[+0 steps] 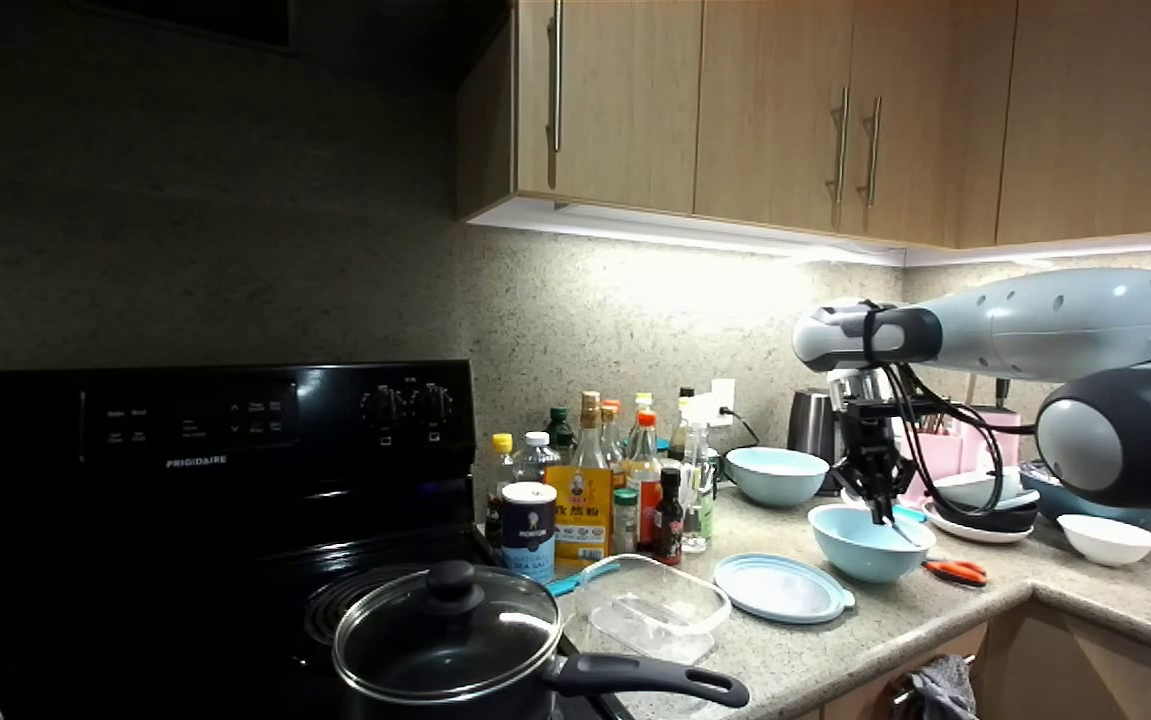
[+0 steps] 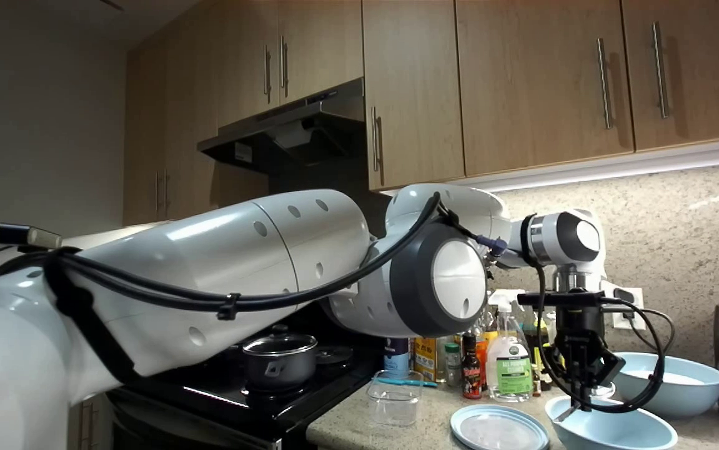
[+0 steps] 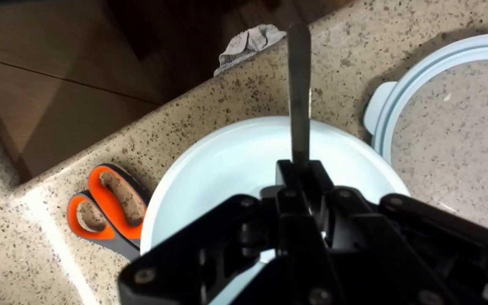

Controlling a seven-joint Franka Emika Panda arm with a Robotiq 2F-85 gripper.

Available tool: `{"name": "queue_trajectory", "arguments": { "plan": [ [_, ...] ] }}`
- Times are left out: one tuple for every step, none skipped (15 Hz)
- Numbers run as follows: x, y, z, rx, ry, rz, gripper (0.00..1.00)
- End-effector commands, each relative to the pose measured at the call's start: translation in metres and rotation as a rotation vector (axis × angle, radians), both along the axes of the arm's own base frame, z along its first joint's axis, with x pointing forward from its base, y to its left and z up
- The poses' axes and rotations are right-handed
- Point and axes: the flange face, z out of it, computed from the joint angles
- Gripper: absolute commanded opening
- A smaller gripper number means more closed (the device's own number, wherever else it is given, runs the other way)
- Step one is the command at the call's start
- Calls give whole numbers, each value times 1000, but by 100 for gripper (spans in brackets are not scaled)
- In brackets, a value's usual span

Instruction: Put the spoon in the blue bowl

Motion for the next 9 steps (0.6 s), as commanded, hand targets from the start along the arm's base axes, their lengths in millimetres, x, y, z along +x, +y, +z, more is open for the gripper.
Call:
{"name": "queue_trajectory", "arguments": {
  "plan": [
    [-3, 1, 1, 11, 11, 8, 42],
    [-2, 1, 1, 14, 12, 11, 48],
    [-2, 1, 1, 17, 10, 11, 55],
    [-2, 0, 1, 17, 7, 10, 60],
    [-2, 0, 2, 19, 5, 12, 68],
    [-2, -1, 3, 19, 1, 3, 73],
    [-1, 0, 6, 17, -4, -5, 81],
    [0, 2, 12, 15, -11, -18, 86],
    [-1, 2, 0, 2, 1, 1, 92]
  ]
}}
